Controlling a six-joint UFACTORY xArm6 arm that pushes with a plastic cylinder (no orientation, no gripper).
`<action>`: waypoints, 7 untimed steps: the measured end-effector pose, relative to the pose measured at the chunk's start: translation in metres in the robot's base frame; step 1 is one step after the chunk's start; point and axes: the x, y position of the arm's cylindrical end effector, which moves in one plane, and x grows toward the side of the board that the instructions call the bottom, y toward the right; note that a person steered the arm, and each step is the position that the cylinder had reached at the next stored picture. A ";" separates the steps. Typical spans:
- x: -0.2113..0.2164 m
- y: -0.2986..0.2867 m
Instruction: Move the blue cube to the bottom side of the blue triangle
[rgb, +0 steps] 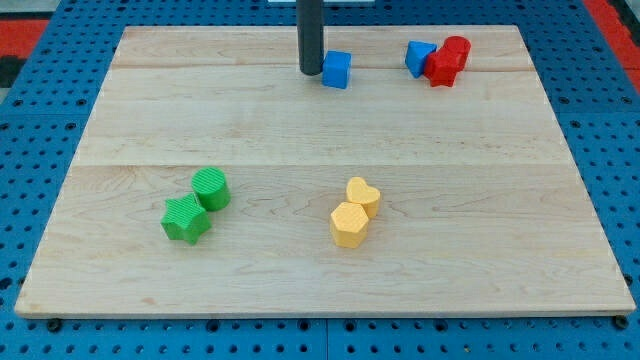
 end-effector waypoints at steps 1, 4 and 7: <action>-0.007 0.032; 0.009 0.040; 0.028 0.084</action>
